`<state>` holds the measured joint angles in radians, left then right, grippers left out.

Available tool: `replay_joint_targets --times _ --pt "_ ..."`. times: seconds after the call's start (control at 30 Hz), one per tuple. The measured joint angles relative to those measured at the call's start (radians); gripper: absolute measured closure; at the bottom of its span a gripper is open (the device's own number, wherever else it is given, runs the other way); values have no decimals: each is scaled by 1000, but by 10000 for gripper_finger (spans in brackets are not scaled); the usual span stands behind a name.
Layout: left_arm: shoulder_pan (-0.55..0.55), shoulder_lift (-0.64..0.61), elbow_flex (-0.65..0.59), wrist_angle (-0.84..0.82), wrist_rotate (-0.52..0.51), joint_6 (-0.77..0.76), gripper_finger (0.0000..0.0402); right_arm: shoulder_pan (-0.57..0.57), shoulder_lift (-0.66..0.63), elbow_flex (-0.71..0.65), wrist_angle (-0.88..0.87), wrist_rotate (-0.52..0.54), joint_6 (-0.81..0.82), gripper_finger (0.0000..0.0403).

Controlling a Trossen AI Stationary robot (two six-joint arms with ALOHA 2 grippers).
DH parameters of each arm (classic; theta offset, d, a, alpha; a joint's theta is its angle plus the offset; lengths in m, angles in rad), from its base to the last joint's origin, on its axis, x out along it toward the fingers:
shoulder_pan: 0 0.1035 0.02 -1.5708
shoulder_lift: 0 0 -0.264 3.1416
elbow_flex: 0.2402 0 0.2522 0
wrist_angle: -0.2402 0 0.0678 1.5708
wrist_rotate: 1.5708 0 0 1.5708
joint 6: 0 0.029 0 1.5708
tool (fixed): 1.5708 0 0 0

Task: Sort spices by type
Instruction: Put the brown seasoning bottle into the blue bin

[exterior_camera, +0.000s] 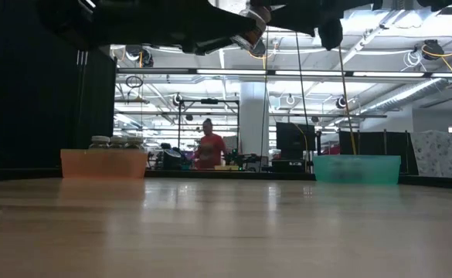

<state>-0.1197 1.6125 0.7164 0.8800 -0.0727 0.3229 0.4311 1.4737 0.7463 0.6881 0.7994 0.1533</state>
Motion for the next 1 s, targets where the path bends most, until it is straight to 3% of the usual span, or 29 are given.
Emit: replay_joint_targets --times 0.13,0.3,0.57,0.73,1.0 --pt "-7 4 -6 -119 -87 29 205 3 -55 45 -164 18 65 213" --pt "-25 -2 -5 -233 -149 32 206 2 -54 215 -636 3 168 192" --pt "-59 1 -6 -287 -166 60 206 -14 85 588 -1242 -164 261 178" --pt "-76 1 -6 -237 -166 77 206 -18 175 724 -1388 -228 285 158" --pt "-110 1 -5 -162 -153 78 206 -33 222 754 -1446 -283 324 120"
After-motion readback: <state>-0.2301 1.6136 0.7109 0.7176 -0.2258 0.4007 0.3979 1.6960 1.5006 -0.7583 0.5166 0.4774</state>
